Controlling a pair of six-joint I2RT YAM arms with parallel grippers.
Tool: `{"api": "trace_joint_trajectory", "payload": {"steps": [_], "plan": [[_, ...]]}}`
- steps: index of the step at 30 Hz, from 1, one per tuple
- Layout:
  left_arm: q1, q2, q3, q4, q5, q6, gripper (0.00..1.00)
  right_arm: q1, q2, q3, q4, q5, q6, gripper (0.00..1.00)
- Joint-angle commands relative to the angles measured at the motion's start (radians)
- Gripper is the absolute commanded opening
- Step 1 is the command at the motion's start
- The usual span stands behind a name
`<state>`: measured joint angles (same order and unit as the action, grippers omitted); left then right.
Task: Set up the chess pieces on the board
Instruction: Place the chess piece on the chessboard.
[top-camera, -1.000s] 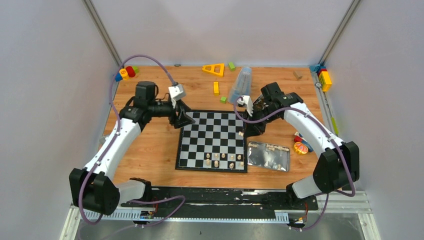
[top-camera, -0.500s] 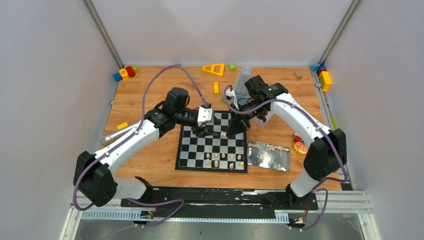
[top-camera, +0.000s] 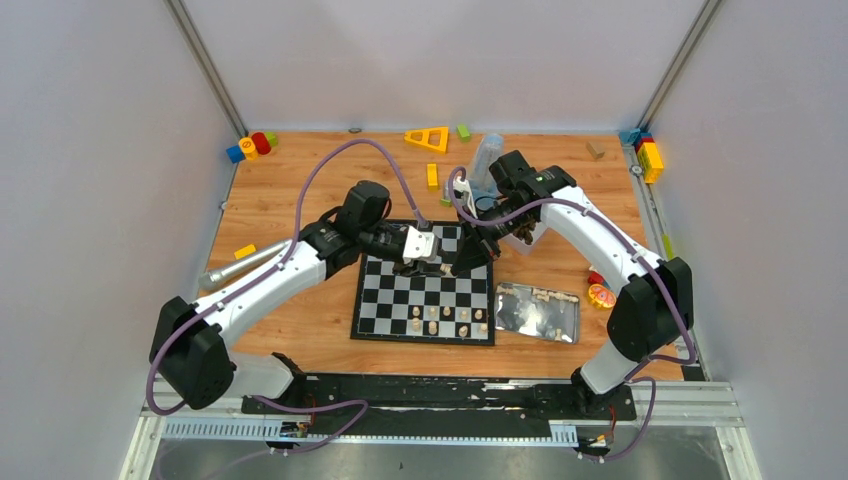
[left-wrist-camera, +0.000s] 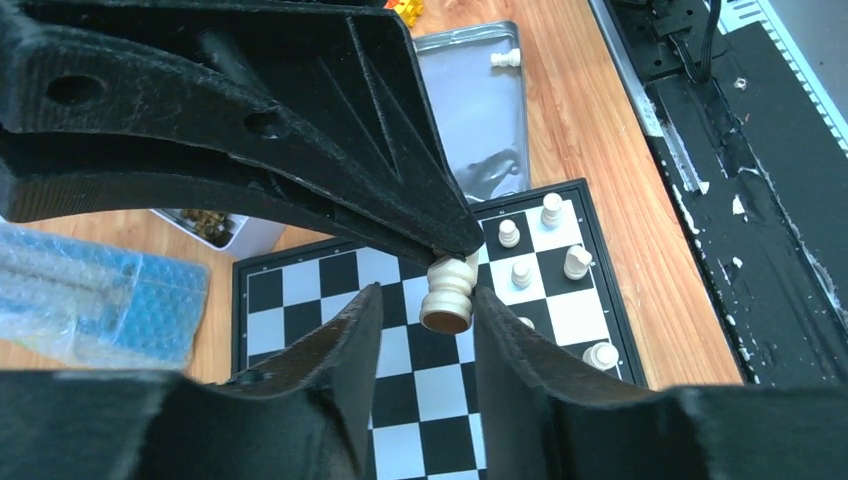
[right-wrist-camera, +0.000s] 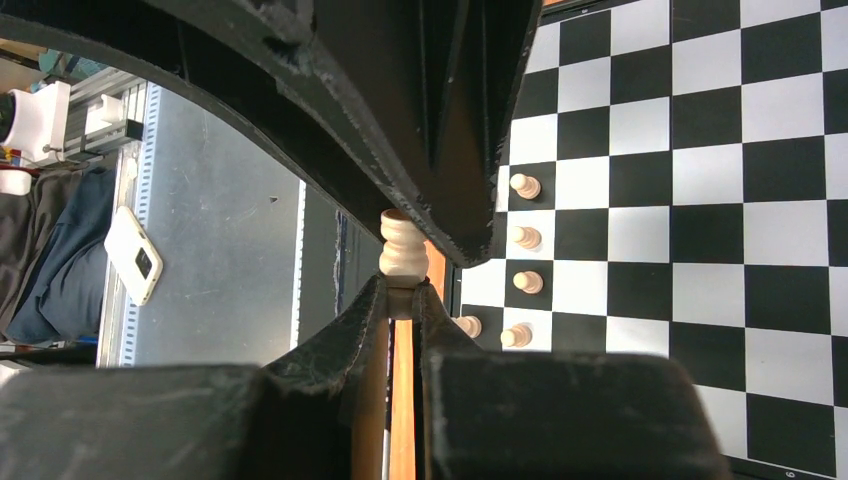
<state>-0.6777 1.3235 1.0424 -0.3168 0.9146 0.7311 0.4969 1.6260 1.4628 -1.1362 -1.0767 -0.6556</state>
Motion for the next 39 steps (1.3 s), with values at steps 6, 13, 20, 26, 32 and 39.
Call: {"api": "trace_joint_trajectory", "payload": {"steps": [6, 13, 20, 26, 32, 39], "plan": [[-0.015, 0.002, 0.043, -0.011, 0.02, 0.019, 0.18, 0.001, 0.005, 0.045, 0.037, -0.012, 0.048, 0.01], [0.016, -0.026, -0.043, 0.324, -0.108, -0.392, 0.0, -0.112, -0.072, -0.015, 0.278, -0.021, 0.303, 0.35], [0.03, 0.005, -0.075, 0.56, -0.167, -0.632, 0.0, -0.166, -0.091, -0.091, 0.463, -0.087, 0.476, 0.46], [0.03, 0.018, -0.084, 0.59, -0.192, -0.672, 0.0, -0.18, -0.081, -0.119, 0.511, -0.144, 0.514, 0.44], [0.03, 0.017, -0.09, 0.584, -0.19, -0.663, 0.0, -0.184, -0.082, -0.115, 0.519, -0.176, 0.518, 0.36], [0.03, 0.019, -0.098, 0.591, -0.184, -0.664, 0.0, -0.201, -0.09, -0.112, 0.52, -0.191, 0.521, 0.36]]}}
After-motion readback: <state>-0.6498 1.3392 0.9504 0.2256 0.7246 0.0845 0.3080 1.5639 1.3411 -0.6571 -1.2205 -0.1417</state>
